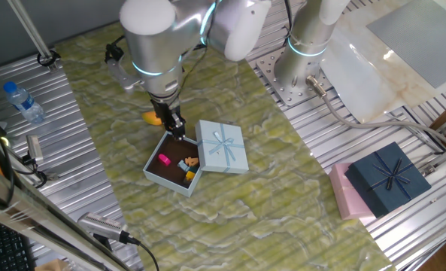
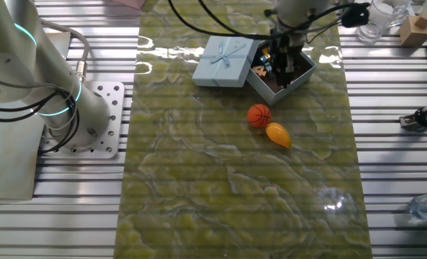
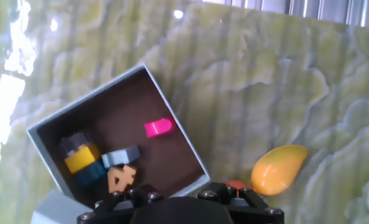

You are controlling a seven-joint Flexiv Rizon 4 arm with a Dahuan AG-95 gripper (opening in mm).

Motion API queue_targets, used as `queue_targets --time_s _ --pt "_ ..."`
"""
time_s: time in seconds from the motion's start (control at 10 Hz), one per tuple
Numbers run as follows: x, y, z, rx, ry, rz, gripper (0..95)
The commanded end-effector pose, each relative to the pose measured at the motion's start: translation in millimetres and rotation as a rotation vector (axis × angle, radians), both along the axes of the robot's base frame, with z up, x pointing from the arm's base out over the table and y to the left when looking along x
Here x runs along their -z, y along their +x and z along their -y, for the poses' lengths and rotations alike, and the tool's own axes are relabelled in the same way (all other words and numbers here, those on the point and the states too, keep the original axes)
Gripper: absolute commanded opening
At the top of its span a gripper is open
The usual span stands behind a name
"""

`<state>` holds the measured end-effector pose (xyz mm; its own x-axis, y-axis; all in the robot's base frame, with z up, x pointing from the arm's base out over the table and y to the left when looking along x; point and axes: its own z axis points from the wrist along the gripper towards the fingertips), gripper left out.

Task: Take everything out of the gift box

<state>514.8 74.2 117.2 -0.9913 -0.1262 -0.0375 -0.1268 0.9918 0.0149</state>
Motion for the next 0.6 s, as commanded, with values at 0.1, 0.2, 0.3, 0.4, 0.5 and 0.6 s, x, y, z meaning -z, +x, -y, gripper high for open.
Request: queue_targets --time_s 0.1,0.2,0.3,0.4,0.5,0.6 --pt "-2.0 5.3 -11.3 0.026 0.027 -0.004 57.0" --pt "0.9 9.5 -21.3 0.051 0.043 -0.007 57.0" --pt "5.1 12.2 -28.7 0.071 0.047 -0.008 57.0" --pt "10.2 14.9 -36.9 0.095 0.043 -0.006 38.0" --pt "14.0 16.2 -42.1 0.110 0.038 -0.005 38.0" --pt "17.0 17.1 -45.8 0.118 0.040 -0.004 38.0"
